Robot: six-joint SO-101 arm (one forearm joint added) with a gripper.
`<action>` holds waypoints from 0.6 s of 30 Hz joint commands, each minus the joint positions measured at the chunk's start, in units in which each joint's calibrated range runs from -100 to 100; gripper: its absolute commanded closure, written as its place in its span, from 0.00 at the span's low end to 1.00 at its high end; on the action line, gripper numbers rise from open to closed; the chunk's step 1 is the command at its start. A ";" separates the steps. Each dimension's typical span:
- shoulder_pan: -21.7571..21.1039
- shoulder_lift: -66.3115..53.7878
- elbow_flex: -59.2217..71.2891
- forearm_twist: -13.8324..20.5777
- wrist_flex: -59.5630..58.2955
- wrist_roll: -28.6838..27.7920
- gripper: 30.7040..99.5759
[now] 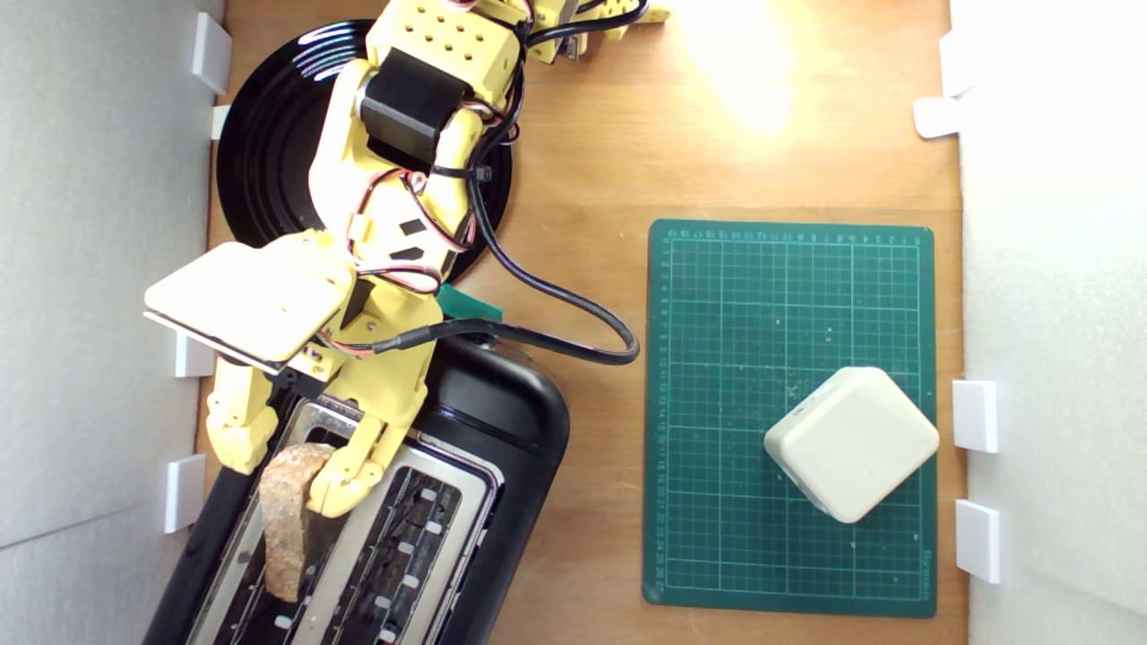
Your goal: Pick bread and place in toaster
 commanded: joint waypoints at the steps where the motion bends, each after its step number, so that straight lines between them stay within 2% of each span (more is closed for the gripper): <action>1: -1.81 0.34 -0.08 -0.62 0.40 0.41 0.34; 18: -5.44 0.42 -0.08 -0.53 0.40 0.36 0.34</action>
